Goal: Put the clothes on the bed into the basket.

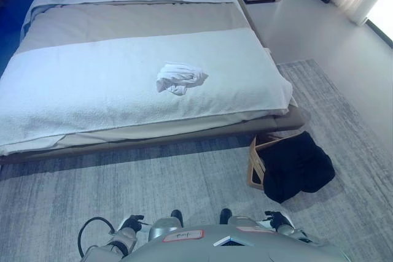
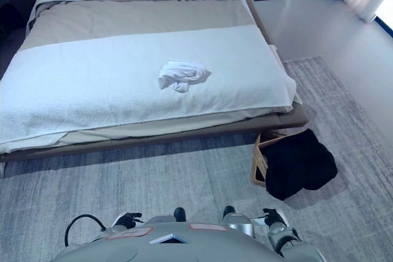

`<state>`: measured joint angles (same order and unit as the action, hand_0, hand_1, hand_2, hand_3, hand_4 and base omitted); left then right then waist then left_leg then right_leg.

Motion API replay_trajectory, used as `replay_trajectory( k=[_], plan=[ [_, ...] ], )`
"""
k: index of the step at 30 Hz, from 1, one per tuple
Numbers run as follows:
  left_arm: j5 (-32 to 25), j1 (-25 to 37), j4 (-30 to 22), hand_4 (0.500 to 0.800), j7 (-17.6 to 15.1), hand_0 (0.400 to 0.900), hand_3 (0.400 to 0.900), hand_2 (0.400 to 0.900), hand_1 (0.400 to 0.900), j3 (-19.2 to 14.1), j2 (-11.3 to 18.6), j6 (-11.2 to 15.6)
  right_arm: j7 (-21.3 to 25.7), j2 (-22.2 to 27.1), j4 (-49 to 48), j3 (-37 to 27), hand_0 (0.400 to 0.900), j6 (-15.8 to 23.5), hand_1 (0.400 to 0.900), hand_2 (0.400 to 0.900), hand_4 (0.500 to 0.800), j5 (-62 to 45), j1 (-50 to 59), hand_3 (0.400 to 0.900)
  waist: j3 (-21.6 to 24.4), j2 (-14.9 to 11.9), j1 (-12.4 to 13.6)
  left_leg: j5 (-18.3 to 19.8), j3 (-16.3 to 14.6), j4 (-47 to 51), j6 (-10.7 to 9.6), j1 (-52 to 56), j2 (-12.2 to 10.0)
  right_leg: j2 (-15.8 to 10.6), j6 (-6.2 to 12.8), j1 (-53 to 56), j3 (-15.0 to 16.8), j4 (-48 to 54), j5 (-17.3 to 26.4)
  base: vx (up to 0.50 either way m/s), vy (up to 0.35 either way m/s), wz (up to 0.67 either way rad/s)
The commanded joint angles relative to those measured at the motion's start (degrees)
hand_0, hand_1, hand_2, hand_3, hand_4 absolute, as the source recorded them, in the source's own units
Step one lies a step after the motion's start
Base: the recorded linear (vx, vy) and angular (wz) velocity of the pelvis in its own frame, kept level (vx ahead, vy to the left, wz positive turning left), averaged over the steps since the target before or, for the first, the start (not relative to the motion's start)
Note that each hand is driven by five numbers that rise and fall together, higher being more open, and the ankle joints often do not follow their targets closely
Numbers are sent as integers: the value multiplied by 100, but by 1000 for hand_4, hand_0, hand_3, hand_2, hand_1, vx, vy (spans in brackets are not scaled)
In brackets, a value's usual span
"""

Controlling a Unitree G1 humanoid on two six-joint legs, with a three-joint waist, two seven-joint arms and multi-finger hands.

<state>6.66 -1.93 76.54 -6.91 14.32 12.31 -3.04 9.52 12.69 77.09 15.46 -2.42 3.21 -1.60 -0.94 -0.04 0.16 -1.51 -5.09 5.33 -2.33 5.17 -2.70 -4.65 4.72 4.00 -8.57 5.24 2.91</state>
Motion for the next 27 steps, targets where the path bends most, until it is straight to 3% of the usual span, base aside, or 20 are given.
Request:
replay_trajectory(
  k=[1, 27],
  plan=[
    [207, 342, 360, 800, -42, 900, 900, 900, 900, -5, -86, -3, 51, 116, 240, 211, 900, 13, 900, 900, 800, 195, 545, 900, -137, -111, -96, 228, 404, -33, 11, 54, 299, 161, 68, 134, 100, -24, -194, 0, 0, 0],
    [197, 336, 419, 800, -25, 900, 900, 900, 900, -38, -100, -35, 14, 89, 262, 201, 900, 11, 900, 900, 800, 163, 537, 900, -184, -114, -103, 237, 374, -33, 5, 46, 296, 166, 71, 113, 91, -24, -185, 0, 0, 0]
  ],
)
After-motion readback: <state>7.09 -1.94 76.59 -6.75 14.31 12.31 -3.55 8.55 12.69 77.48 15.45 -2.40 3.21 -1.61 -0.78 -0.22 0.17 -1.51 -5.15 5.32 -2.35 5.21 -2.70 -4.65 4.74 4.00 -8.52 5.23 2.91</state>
